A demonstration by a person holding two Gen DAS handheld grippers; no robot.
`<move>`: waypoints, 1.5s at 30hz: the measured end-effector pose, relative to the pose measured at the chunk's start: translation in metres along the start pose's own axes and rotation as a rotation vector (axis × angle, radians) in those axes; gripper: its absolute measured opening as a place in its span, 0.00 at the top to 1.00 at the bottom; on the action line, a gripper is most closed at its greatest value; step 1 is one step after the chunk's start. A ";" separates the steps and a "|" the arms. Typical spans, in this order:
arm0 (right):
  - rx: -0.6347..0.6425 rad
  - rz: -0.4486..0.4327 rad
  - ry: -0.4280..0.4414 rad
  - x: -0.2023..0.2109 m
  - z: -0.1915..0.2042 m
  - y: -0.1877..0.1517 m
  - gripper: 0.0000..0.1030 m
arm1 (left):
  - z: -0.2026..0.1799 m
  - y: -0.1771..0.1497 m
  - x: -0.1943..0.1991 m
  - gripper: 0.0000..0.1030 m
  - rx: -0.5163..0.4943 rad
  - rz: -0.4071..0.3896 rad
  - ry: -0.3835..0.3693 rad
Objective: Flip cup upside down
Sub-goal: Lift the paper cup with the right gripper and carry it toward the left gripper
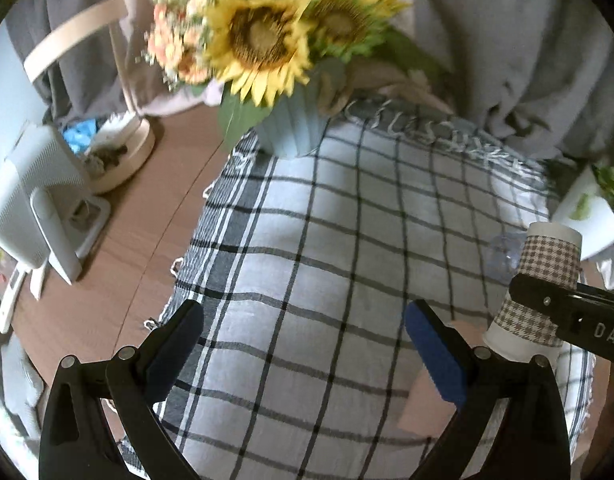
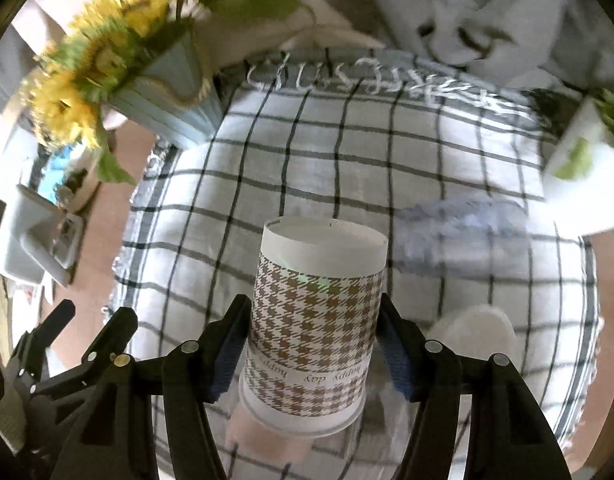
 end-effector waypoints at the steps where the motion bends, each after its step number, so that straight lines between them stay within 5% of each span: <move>1: -0.012 -0.027 -0.002 0.010 0.000 -0.005 0.40 | -0.001 -0.002 0.007 0.00 -0.010 -0.015 -0.006; 7: -0.065 -0.113 -0.018 0.050 -0.013 -0.038 0.40 | -0.019 -0.019 0.034 0.00 -0.086 -0.063 -0.054; 14: -0.157 -0.114 -0.034 0.069 -0.045 -0.093 0.40 | -0.055 -0.055 0.046 0.00 -0.168 -0.042 -0.087; 26: -0.225 0.041 -0.022 0.050 -0.113 -0.158 0.40 | -0.111 -0.120 0.045 0.00 -0.211 0.058 -0.053; 35: -0.176 0.205 0.013 0.011 -0.130 -0.191 0.40 | -0.109 -0.162 0.036 0.00 -0.151 0.142 0.025; 45: -0.091 0.269 -0.008 -0.009 -0.123 -0.190 0.40 | -0.097 -0.180 0.028 0.00 -0.086 0.191 0.065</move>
Point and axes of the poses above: each gripper's, at about its wrist camera, not at the fingertips, and x roughly against the way its jaws point, z to its left, y to its top, the point moved 8 cm from there along -x, roughly the way its jaws point, and after that the axes turned 5 degrees about y, right-handed, at the moved point
